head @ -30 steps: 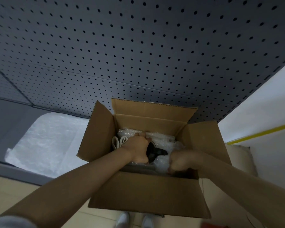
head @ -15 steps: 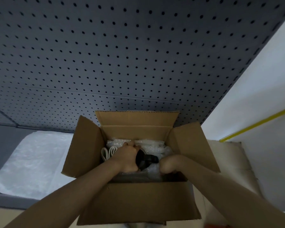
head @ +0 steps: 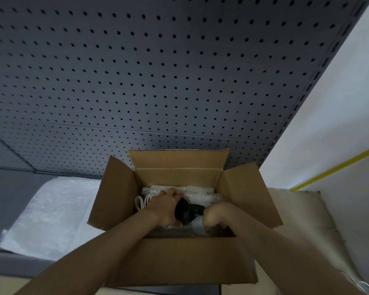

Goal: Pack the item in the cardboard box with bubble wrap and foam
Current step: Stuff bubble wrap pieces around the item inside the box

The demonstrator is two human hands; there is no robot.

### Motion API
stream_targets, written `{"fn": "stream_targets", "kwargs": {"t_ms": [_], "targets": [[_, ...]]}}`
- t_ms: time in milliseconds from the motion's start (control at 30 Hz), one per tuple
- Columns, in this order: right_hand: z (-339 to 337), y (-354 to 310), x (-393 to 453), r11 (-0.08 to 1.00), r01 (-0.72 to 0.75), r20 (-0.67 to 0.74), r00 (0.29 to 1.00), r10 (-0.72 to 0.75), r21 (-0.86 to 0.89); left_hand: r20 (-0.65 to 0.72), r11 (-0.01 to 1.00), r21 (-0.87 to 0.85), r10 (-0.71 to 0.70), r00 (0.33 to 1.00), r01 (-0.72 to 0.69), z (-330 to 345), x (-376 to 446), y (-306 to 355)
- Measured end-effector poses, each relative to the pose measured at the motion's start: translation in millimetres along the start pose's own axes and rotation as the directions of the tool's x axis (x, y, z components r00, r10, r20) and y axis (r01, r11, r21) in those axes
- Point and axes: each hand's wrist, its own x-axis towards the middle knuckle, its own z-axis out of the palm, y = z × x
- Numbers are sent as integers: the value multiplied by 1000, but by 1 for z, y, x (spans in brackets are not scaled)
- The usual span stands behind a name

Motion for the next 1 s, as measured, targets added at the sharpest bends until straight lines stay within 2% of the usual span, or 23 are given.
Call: {"fn": "stream_targets", "kwargs": {"t_ms": [167, 300, 400, 467, 567, 633, 767, 1000], "targets": [[-1, -2, 1, 1000, 2, 46, 999, -2, -7, 20, 999, 1, -32, 999, 32, -1, -7, 2], [-7, 2, -11, 999, -39, -17, 999, 39, 27, 28, 998, -28, -50, 998, 51, -7, -16, 0], [-22, 7, -25, 1000, 19, -75, 997, -20, -21, 6, 994, -74, -80, 997, 80, -23, -28, -6], [-37, 7, -38, 997, 57, -119, 991, -63, -54, -7, 995, -37, -90, 996, 89, -40, -38, -10], [-60, 3, -57, 988, 129, -274, 950, -148, -85, -64, 991, -1, -130, 989, 130, -72, -53, -20], [-68, -1, -65, 987, 150, -298, 941, -159, -55, -96, 988, 6, -150, 984, 151, -91, -64, -28], [-69, -15, -75, 990, 133, -353, 925, -139, -42, -192, 988, -80, -146, 970, 133, -116, -87, -48], [-64, -80, -110, 997, 57, -488, 869, -75, -51, -311, 995, -47, -100, 945, 90, -138, -138, -117]]}}
